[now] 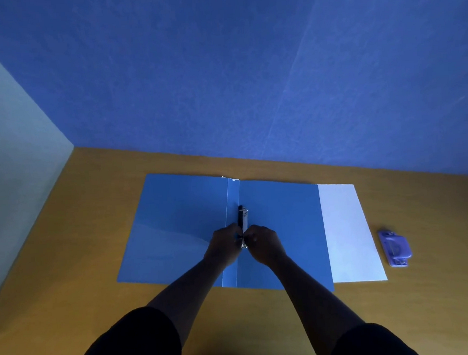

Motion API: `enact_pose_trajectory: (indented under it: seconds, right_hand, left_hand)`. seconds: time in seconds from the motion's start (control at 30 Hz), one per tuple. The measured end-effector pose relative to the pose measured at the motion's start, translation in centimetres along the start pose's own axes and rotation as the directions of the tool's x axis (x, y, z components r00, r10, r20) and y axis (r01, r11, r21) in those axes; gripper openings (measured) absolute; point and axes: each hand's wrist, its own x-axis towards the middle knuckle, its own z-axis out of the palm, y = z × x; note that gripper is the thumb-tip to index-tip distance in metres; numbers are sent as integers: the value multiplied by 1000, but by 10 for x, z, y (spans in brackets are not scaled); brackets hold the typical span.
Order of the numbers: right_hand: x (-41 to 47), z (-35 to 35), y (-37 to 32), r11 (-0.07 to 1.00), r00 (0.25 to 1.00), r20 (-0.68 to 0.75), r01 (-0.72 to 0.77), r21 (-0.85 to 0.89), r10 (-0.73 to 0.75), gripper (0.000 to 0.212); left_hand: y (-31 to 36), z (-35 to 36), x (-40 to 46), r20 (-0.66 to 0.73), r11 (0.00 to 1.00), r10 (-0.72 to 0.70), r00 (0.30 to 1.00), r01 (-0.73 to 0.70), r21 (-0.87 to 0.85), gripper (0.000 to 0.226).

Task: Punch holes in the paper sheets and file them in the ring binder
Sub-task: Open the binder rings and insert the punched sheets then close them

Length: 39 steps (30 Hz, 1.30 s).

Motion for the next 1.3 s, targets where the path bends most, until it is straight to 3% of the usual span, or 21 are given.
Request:
enact_pose_trajectory:
  seconds: [0.07,0.3,0.47,0.6,0.8,0.9,1.0,1.07,1.17,1.3]
  right_hand:
    - [3,3,7,995,999,38,37,-91,-34,20]
    - [3,9,21,970,998,8,-64,234,64,21]
    - [1,10,27,946,997,-7,-69,316,75,26]
    - [1,6,31,933,998,8,-57,356,58,22]
    - [-6,-13,32,913,999,-9,-29,407,36,13]
    - [-12,-37,47,913,994,-87,-18,408,59,13]
    - [-20,-66,79,911,976,-165,-65,407,143,17]
    - [-28,-90,111,919,951,-219,-124,374,217,18]
    - [-41,-116,156,936,913,-277,-227,267,301,22]
    - [-56,-136,217,915,869,-295,-354,192,398,35]
  left_hand:
    - [-2,3,2,14,1000,13,1000,-13,-5,13]
    - [-7,14,8,-32,999,-29,999,28,-40,16]
    - [-11,16,10,-36,974,-104,994,94,-206,22]
    - [-8,15,9,-29,975,-87,996,79,-208,22]
    - [5,7,-1,-38,994,-96,995,94,-61,23]
    - [26,1,-6,-142,990,-98,985,111,89,52]
    - [55,4,-5,-265,981,43,963,9,192,46]
    - [80,20,-1,-226,960,185,956,-127,249,30]
    - [108,58,4,-50,919,289,956,-263,294,12]
    - [138,122,4,170,841,337,926,-377,389,29]
